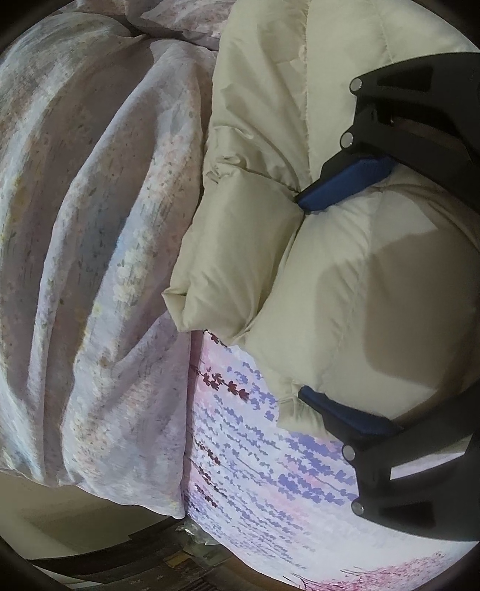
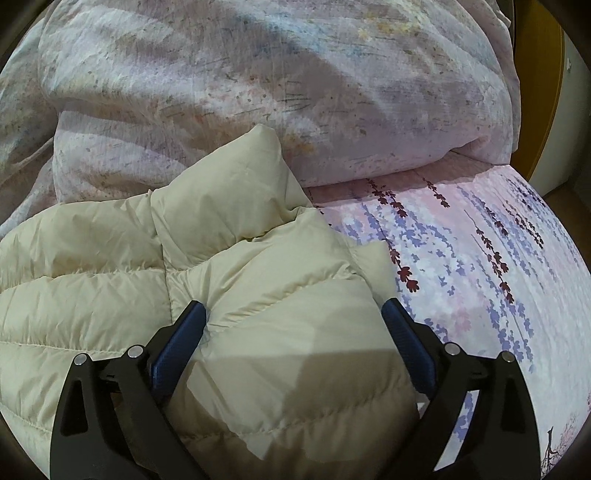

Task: Fold large clothes
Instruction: 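Press the folded jacket flat with both open grippers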

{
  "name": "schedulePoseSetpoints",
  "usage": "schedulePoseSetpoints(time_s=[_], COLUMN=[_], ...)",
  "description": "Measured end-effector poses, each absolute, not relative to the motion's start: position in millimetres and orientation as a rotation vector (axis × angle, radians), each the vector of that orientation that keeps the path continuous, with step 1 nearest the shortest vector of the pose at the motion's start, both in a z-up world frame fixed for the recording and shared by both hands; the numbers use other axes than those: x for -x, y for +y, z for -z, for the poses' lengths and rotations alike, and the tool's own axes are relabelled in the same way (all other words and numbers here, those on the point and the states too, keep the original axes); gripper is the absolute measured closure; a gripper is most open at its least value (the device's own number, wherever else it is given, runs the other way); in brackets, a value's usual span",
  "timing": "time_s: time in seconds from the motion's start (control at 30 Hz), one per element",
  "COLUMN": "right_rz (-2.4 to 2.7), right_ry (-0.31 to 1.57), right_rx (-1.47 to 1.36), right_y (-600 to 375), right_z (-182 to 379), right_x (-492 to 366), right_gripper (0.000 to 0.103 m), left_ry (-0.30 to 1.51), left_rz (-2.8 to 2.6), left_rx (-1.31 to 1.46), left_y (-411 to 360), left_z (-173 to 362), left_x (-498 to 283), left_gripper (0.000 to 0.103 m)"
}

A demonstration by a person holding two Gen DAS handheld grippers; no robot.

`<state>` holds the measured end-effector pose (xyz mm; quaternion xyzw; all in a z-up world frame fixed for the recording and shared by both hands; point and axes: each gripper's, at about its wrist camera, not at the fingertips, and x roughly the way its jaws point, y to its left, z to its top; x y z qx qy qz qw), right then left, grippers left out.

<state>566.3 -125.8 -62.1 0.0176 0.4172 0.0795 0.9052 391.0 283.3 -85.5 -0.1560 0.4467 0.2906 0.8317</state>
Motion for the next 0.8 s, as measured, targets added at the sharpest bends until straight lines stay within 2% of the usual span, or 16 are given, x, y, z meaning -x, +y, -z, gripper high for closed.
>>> schedulePoseSetpoints(time_s=[0.8], right_rz=[-0.157], right_ry=[0.867], right_rx=[-0.026], right_y=[-124.4], right_z=[64.6], right_x=[-567.1], right_gripper=[0.004], left_ry=[0.951], left_rz=[-0.617], left_rx=[0.331], left_y=[281.7], left_z=[89.7], left_x=[-397.2], left_gripper=[0.007])
